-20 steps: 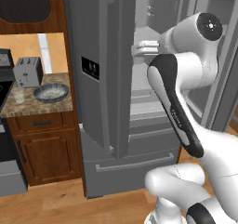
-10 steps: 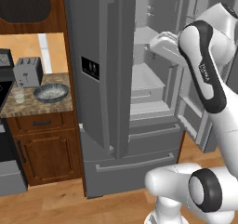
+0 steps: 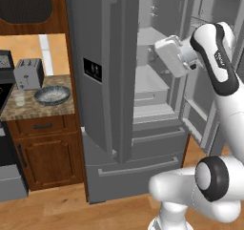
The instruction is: Grab a lemon wedge from the fridge and one ice cube from the ice bowl, and put them in the glass of lemonade.
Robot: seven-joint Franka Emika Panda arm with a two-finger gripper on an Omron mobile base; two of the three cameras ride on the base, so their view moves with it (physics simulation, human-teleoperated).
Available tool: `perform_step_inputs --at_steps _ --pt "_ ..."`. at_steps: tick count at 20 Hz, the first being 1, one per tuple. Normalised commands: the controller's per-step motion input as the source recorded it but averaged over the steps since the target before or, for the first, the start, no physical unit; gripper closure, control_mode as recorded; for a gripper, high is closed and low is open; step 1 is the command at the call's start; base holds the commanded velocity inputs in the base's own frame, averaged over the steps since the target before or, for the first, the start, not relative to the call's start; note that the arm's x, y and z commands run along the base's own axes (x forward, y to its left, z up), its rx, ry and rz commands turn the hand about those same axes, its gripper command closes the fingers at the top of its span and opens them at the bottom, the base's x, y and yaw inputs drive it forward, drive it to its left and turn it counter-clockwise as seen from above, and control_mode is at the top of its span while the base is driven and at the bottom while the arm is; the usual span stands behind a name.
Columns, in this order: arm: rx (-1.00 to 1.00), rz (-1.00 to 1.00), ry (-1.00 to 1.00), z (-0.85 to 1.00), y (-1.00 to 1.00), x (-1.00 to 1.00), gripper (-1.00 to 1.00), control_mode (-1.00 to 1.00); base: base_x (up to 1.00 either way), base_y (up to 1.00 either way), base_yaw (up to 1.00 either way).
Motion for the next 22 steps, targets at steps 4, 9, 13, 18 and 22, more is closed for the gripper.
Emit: perform_step_inputs --at_steps 4,9,13,18,22 --pt "0.0 0.0 0.0 -0.15 -0.32 0.83 -1.0 -1.0 0.0 0.0 0.0" --pt "0.0 0.0 0.0 0.0 -0.02 0.55 -1.0 -1.0 0.0 0.0 0.0" --pt "0.0 0.0 0.0 -0.18 0.15 0.49 -1.0 -1.0 0.0 0.0 0.0" --pt "0.0 0.0 0.0 -0.23 0.35 0.22 -1.0 -1.0 0.0 0.0 0.0" --pt "0.0 0.0 0.0 0.0 0.47 -0.01 -1.0 -1.0 0.0 0.0 0.0"
